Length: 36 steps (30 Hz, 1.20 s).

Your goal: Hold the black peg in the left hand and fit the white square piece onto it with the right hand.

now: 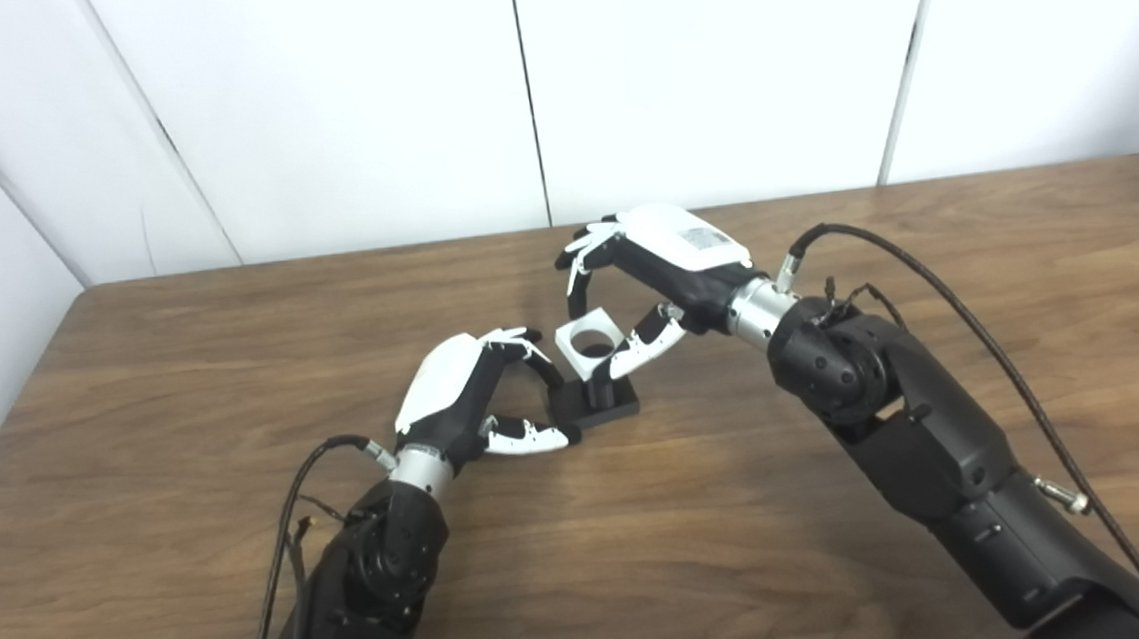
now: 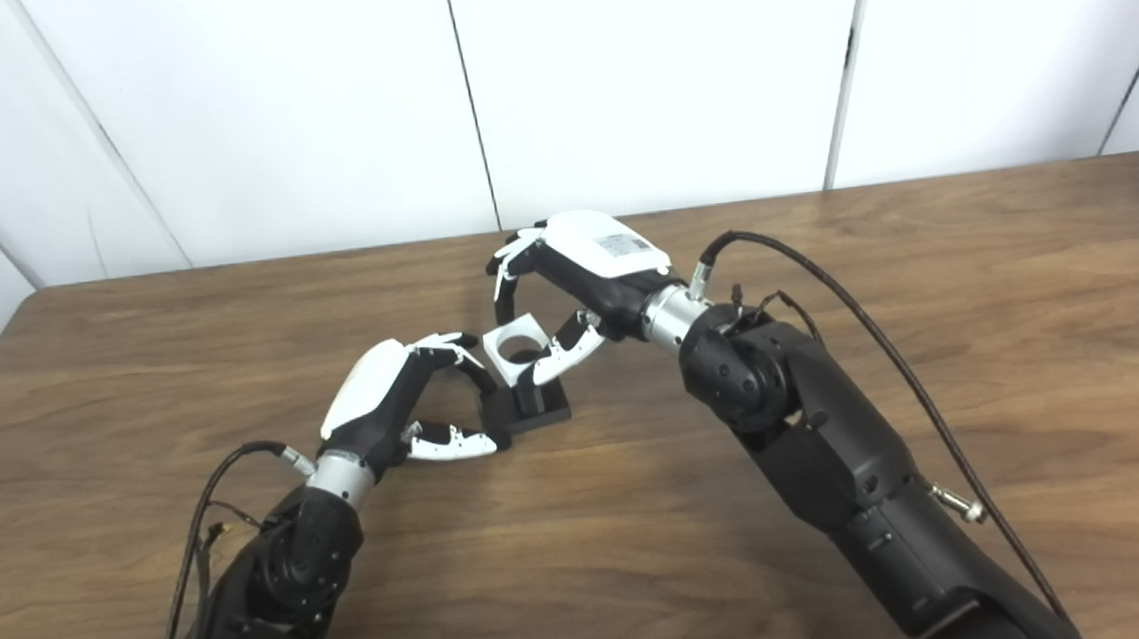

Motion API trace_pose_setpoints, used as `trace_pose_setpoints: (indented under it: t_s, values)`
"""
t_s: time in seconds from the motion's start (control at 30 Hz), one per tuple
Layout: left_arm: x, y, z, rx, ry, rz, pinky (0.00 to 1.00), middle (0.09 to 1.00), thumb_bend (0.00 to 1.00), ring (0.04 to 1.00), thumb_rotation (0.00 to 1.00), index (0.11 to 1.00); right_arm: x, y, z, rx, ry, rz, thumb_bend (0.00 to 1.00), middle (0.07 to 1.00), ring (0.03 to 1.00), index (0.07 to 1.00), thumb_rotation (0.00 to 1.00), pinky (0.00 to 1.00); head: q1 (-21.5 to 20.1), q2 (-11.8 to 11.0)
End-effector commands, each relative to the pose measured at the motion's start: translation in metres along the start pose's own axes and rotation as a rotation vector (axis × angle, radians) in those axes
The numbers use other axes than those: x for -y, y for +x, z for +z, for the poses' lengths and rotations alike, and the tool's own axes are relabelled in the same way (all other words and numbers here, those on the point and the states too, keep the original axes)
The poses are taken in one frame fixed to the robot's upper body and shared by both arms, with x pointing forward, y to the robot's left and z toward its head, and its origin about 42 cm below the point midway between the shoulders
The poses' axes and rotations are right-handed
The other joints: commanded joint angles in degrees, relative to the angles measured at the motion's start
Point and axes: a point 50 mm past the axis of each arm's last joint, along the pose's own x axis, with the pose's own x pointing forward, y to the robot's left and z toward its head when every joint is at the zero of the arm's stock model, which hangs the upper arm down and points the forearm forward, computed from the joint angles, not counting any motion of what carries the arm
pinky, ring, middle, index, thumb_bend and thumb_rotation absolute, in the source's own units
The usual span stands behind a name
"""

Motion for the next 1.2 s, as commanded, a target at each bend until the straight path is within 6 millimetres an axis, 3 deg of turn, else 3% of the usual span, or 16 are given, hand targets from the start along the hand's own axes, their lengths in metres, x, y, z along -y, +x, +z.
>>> trace_pose_setpoints:
  t_s: [0.0, 0.4, 1.17]
  values:
    - [0.007, -0.003, -0.010, -0.058, 0.053, -0.047, 0.96, 0.869, 0.52, 0.928, 0.08, 0.487, 0.024, 0.012, 0.021, 0.081, -0.032, -0.062, 0.52, 0.806, 0.909, 0.481, 0.14, 0.98, 0.1, -0.1]
    - [0.006, -0.003, -0.010, -0.059, 0.053, -0.040, 0.95, 0.869, 0.52, 0.929, 0.08, 0.488, 0.019, 0.008, 0.024, 0.084, -0.049, -0.034, 0.52, 0.801, 0.901, 0.480, 0.14, 0.96, 0.3, 0.2]
    - [0.000, -0.006, -0.014, -0.059, 0.051, -0.033, 0.96, 0.868, 0.52, 0.925, 0.08, 0.487, 0.024, -0.002, 0.007, 0.053, -0.073, -0.029, 0.52, 0.806, 0.900, 0.480, 0.14, 1.00, -0.4, 0.6]
